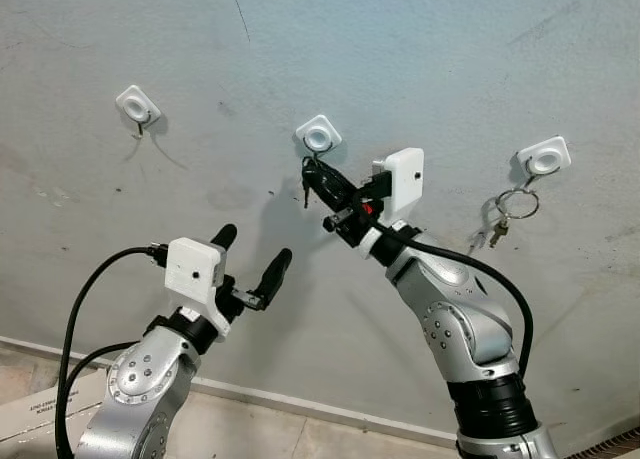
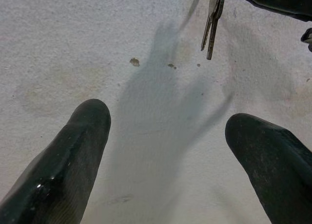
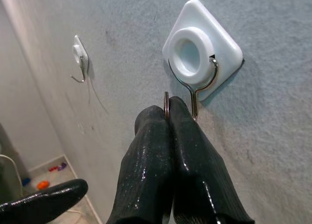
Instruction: Hang keys on a hook
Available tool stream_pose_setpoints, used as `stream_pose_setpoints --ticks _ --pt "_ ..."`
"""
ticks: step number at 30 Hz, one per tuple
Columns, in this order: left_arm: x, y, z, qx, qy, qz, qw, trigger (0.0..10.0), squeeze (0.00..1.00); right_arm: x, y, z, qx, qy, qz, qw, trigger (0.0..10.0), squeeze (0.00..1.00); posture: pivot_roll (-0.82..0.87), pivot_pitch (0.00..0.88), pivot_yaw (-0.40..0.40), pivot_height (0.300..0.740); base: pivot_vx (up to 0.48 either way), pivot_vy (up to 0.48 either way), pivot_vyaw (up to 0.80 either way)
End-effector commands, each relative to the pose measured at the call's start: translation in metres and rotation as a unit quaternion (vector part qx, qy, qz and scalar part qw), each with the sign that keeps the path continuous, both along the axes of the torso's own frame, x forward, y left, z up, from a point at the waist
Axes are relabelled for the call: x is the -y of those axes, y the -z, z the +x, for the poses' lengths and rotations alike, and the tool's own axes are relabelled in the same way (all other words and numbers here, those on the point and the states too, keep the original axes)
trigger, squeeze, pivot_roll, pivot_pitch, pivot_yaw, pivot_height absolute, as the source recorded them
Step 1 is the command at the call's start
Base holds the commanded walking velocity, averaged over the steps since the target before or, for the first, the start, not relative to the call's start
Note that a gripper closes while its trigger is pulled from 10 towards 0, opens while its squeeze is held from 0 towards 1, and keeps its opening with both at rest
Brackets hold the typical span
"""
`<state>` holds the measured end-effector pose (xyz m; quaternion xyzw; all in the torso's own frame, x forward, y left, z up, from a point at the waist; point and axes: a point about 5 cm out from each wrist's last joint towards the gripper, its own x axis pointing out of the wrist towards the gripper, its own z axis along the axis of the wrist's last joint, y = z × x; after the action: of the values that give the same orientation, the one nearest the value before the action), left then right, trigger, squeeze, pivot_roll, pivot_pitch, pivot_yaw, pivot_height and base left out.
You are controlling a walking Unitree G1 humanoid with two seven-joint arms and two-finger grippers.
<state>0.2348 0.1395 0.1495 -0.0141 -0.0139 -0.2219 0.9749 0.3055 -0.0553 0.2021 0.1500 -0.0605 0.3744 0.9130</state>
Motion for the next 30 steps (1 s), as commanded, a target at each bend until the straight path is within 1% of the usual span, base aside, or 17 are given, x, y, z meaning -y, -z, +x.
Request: stream_pose_setpoints --ticks 1,5,7,13,17,21,28,30 --pt "0.003 -0.001 0.002 0.003 0.006 0.004 1.000 10.0 0.00 0.013 0.014 0.004 -0.045 0.032 0.006 0.998 10.0 0.00 0.11 0.015 -0.003 0.740 0.000 0.000 0.00" --pt "0.003 -0.001 0.002 0.002 0.006 0.004 1.000 10.0 0.00 0.013 0.015 0.005 -0.053 0.033 0.012 0.998 10.0 0.00 0.11 0.015 -0.003 0.740 0.000 0.000 0.00" --pt "0.003 0.000 0.002 0.001 0.006 0.004 1.000 10.0 0.00 0.014 0.017 0.005 -0.066 0.037 0.021 0.997 10.0 0.00 0.11 0.015 -0.003 0.740 0.000 0.000 0.00" --pt "0.004 0.000 0.002 0.001 0.007 0.005 1.000 10.0 0.00 0.015 0.022 0.006 -0.086 0.043 0.029 0.995 10.0 0.00 0.11 0.012 -0.005 0.740 0.000 0.000 0.00" --pt "0.004 0.000 0.002 0.001 0.008 0.005 1.000 10.0 0.00 0.015 0.023 0.006 -0.099 0.050 0.048 0.993 10.0 0.00 0.11 0.010 -0.004 0.740 0.000 0.000 0.00" --pt "0.004 0.001 0.002 0.000 0.009 0.006 1.000 10.0 0.00 0.020 0.025 0.007 -0.117 0.068 0.063 0.989 10.0 0.00 0.11 0.009 -0.004 0.740 0.000 0.000 0.00" --pt "0.005 0.001 0.002 -0.001 0.010 0.007 1.000 10.0 0.00 0.023 0.026 0.009 -0.127 0.078 0.070 0.986 10.0 0.00 0.11 0.005 -0.007 0.740 0.000 0.000 0.00" --pt "0.006 0.001 0.002 0.000 0.010 0.007 1.000 10.0 0.00 0.023 0.025 0.011 -0.134 0.085 0.080 0.984 10.0 0.00 0.11 0.005 -0.007 0.740 0.000 0.000 0.00"
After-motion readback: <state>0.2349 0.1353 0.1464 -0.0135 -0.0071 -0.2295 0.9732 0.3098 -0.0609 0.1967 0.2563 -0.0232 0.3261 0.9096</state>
